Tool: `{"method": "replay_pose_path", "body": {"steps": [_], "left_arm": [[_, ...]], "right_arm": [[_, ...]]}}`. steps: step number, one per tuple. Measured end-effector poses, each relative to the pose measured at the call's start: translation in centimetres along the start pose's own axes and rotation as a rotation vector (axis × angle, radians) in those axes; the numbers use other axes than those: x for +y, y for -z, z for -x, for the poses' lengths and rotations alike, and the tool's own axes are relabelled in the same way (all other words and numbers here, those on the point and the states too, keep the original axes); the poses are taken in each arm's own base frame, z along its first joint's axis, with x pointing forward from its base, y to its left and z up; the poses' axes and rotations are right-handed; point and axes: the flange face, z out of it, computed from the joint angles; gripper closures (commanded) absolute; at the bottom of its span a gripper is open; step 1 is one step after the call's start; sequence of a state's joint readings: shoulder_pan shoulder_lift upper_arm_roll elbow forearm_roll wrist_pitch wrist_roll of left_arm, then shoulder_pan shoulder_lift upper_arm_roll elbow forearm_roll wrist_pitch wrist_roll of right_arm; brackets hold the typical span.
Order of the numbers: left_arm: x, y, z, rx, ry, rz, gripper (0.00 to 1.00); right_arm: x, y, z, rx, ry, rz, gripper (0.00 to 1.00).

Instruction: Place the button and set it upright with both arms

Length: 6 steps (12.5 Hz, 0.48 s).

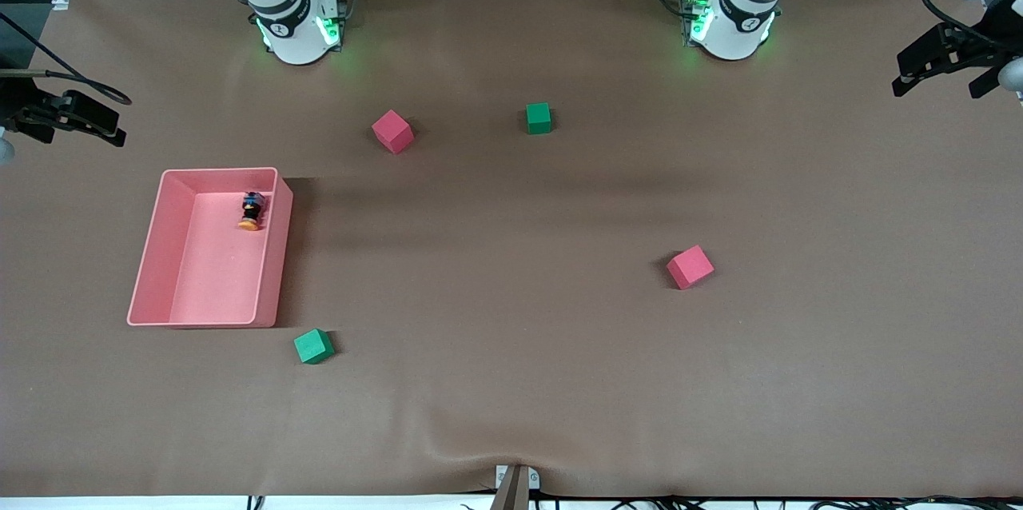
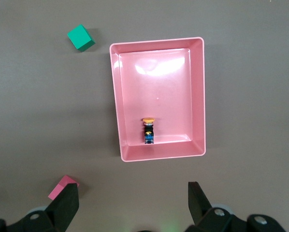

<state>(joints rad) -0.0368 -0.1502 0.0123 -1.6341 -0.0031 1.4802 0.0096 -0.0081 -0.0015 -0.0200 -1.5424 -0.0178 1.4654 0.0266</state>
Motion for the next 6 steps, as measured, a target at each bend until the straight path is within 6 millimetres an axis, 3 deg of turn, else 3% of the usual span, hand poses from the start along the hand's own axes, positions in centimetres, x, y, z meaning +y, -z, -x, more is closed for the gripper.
{"method": "replay_pose_path", "body": {"steps": [3,6], "left_arm": [[-0.1,-0.1,0.1,-0.011,0.001,0.000,0.00],[0.0,-0.1,0.1,-0.012,0.000,0.000,0.00]], "right_arm": [[0.7,-3.2,-0.5,-0.053,-0.015,0.000,0.00],[2.9,-9.4,-1.7,-0.108,-0.055,-0.002,0.00]]}}
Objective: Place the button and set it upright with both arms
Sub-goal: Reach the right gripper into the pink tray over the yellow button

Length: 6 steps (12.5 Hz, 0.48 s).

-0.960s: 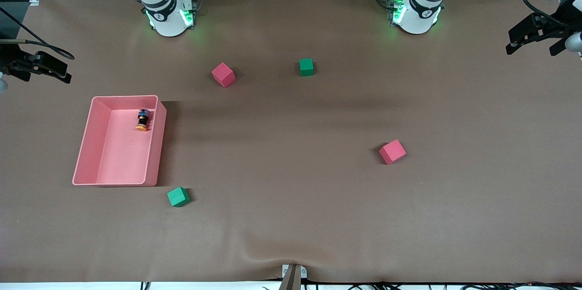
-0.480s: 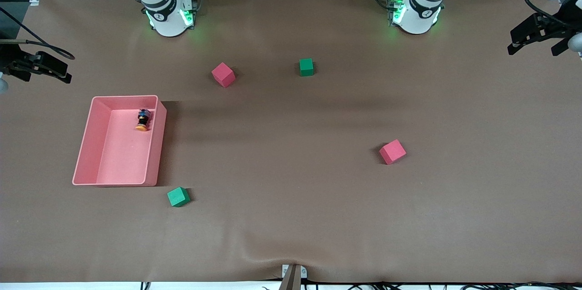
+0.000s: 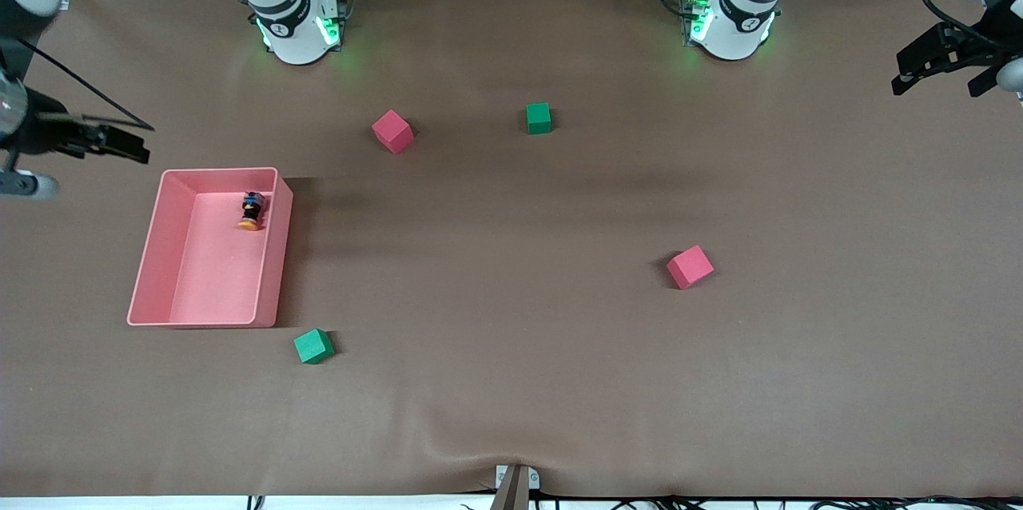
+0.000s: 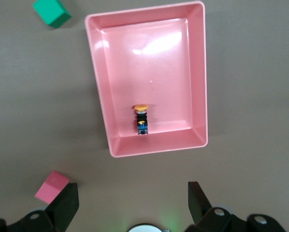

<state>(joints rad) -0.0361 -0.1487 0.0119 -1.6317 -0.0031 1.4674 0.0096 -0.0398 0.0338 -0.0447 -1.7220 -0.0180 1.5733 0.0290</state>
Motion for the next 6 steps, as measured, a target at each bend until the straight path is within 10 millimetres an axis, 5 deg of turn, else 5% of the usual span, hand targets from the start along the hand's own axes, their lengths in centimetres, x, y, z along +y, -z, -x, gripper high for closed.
{"method": "replay_pose_path", "body": {"steps": [6], "left_arm": [[0.4,-0.1,-0.1,-0.004,-0.007,-0.001,0.00]], "right_arm": [[1.9,-13.0,-1.9,0.056,-0.034,-0.008,0.00]]}}
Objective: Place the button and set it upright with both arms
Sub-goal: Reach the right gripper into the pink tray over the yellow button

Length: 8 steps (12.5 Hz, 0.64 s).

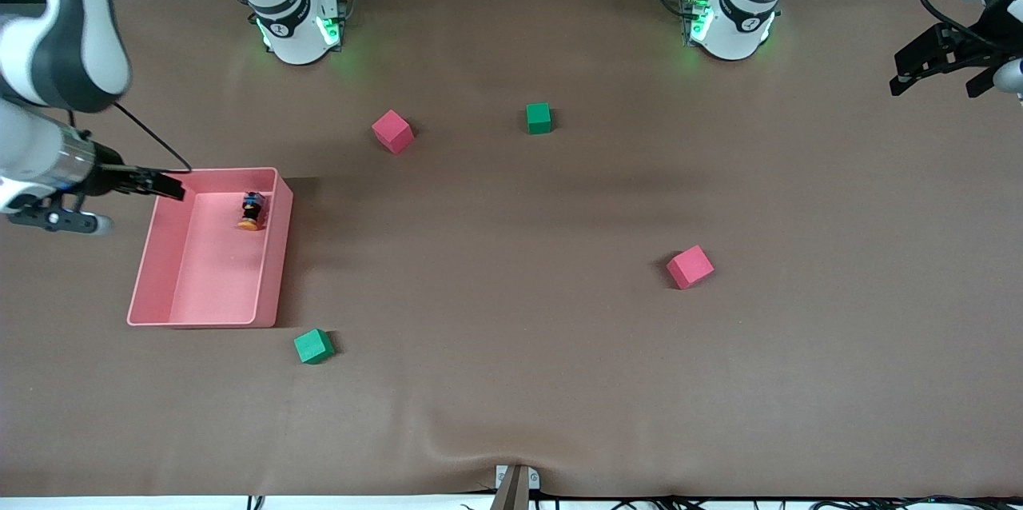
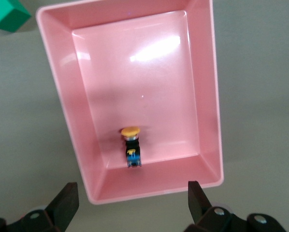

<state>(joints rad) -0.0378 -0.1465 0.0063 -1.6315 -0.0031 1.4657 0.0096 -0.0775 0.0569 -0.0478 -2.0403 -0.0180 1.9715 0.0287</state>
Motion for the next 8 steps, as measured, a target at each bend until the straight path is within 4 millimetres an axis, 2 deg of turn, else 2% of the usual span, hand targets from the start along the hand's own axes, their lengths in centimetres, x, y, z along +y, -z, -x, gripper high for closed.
{"method": "replay_pose_path", "body": {"steps": [2,4,8], "left_arm": [[0.5,0.0,0.0,-0.002,-0.009,-0.001,0.00],[0.5,-0.1,0.0,-0.004,-0.010,-0.002,0.00],[0.7,-0.2,0.1,-0.016,-0.013,-0.002,0.00]], "right_arm": [[-0.1,-4.4,0.3,-0.009,0.002,0.001,0.00],[-0.4,-7.1,0.1,-0.050,0.007,0.003,0.00],[-1.2,-8.6,0.0,-0.073,0.061,0.005,0.00]]}}
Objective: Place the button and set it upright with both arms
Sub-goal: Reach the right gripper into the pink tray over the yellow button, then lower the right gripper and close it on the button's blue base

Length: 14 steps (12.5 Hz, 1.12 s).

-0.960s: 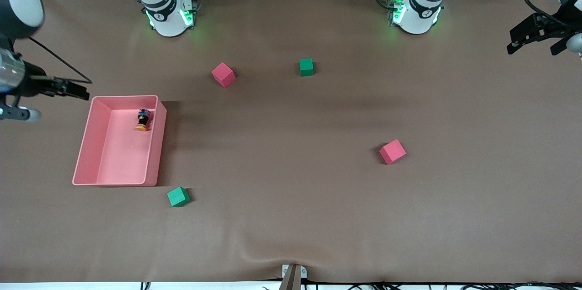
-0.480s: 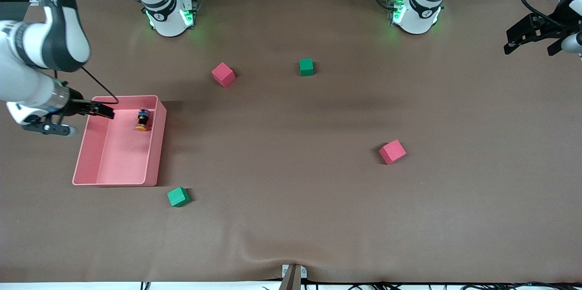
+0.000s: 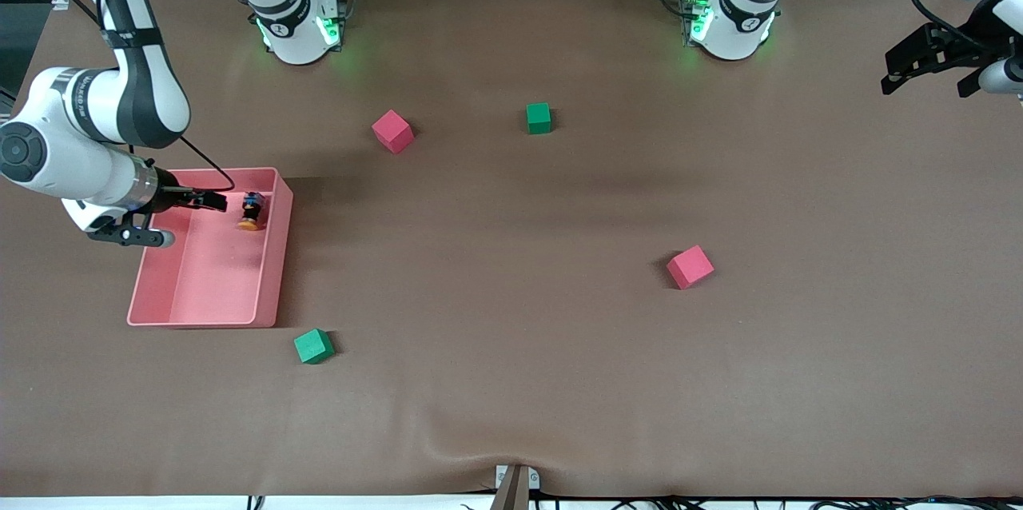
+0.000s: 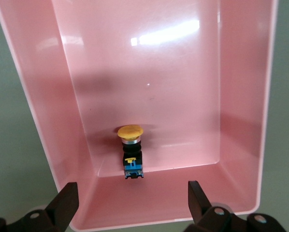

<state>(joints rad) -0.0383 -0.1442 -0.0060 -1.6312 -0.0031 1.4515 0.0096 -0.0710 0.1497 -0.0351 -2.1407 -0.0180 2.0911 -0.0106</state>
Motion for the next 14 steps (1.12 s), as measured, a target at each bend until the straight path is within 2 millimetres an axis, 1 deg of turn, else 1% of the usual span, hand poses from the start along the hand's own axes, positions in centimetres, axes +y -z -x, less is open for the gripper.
{"method": "replay_pose_path", "body": {"steps": [3,4,6,7,9,11,13,14], "left_arm": [[0.1,0.0,0.0,-0.001,-0.002,0.000,0.00],[0.3,0.0,0.0,-0.001,-0.005,-0.001,0.00],[0.8,0.0,0.0,-0.002,-0.015,-0.003,0.00],[1.0,0.0,0.0,-0.002,-0.018,-0.003,0.00],[1.4,0.0,0.0,-0.002,-0.025,-0.005,0.00],[1.8,0.0,0.0,-0.003,-0.033,-0.006,0.00],[2.0,0.0,0.1,-0.004,-0.036,-0.007,0.00],[2.0,0.0,0.1,-0.006,-0.036,-0.007,0.00]], "right_arm": [[-0.6,-2.6,-0.4,-0.041,0.127,0.000,0.00],[-0.8,-3.1,-0.3,-0.058,0.147,-0.001,0.00],[-0.7,-3.1,-0.3,-0.062,0.179,-0.002,0.00],[-0.2,-3.1,-0.3,-0.059,0.179,-0.004,0.00],[1.8,-3.0,-0.5,-0.041,0.153,-0.009,0.00],[2.9,-3.0,-0.5,-0.033,0.120,-0.031,0.00],[2.9,-3.1,-0.5,-0.015,0.082,-0.079,0.00],[2.7,-3.7,-0.5,0.006,0.073,-0.082,0.00]]}}
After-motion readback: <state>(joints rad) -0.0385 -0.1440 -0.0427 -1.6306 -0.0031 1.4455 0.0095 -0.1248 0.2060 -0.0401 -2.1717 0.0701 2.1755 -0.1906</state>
